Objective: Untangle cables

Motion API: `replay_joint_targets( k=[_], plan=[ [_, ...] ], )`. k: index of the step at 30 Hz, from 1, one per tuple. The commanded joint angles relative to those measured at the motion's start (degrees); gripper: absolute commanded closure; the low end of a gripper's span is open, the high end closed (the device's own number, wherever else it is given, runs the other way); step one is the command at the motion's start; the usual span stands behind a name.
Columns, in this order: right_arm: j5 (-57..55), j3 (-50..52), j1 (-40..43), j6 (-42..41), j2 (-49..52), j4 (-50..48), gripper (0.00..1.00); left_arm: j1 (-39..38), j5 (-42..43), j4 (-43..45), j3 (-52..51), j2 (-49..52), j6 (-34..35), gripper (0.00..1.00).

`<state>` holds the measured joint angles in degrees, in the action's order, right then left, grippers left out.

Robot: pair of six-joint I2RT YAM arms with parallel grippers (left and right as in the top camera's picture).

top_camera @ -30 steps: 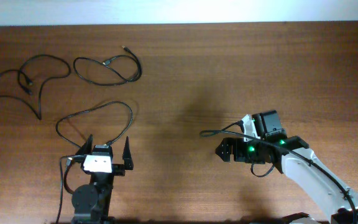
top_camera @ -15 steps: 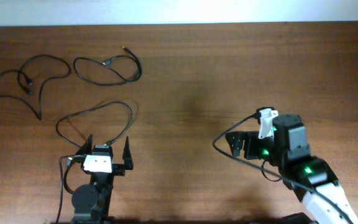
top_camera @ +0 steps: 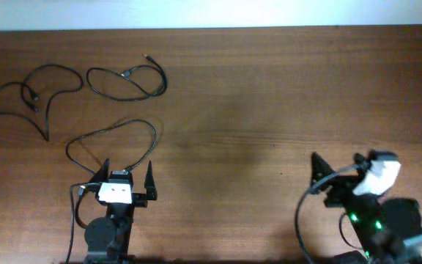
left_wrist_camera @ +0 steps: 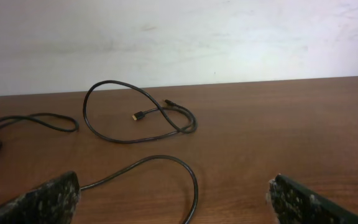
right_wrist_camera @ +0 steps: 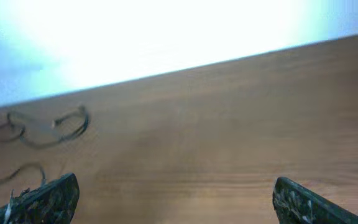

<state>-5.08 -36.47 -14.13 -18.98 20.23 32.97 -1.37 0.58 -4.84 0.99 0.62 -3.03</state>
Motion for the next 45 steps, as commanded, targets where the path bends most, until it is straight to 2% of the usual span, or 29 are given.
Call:
replay_joint_targets(
  k=[1, 4, 7, 18, 22, 29, 38, 44, 45],
  plan=[
    [-4.42, -0.07, 3.85, 0.57, -5.51, 1.68, 0.01, 0.42, -0.39, 0.09, -0.44, -0.33, -0.07, 0.01],
    [-3.21, -0.07, 11.72, 0.55, -11.43, 3.50, 0.01, 0.42, -0.39, 0.09, -0.44, -0.33, -0.07, 0.01],
    [-2.69, -0.07, 15.96, 0.57, -15.19, 3.50, 0.02, 0.42, -0.39, 0.09, -0.44, -0.33, -0.07, 0.01],
    [-2.75, 0.90, 16.50, 0.57, -20.02, 3.15, 0.01, 0.42, -0.39, 0.09, -0.44, -0.33, -0.07, 0.01],
    [-3.19, 7.76, 16.52, 0.57, -20.02, -2.64, 0.02, 0.42, -0.39, 0.09, -0.44, -0.33, -0.07, 0.01],
    [-3.15, 21.27, 16.52, 0.57, -20.02, -24.61, 0.02, 0.42, -0.39, 0.09, -0.44, -0.33, -0.07, 0.01],
    [-3.15, 34.84, 16.52, 0.57, -20.04, -41.20, 0.02, 0.42, -0.39, 0.09, -0.44, -0.33, -0.07, 0.01],
    [-3.17, 36.15, 16.52, 0.63, -20.04, -41.29, 0.01, 0.42, -0.39, 0.09, -0.44, -0.33, -0.07, 0.01],
    [-3.15, 36.15, 16.52, 3.93, -20.04, -39.67, 0.02, 0.42, -0.39, 0.09, -0.44, -0.33, -0.07, 0.01]
  ],
)
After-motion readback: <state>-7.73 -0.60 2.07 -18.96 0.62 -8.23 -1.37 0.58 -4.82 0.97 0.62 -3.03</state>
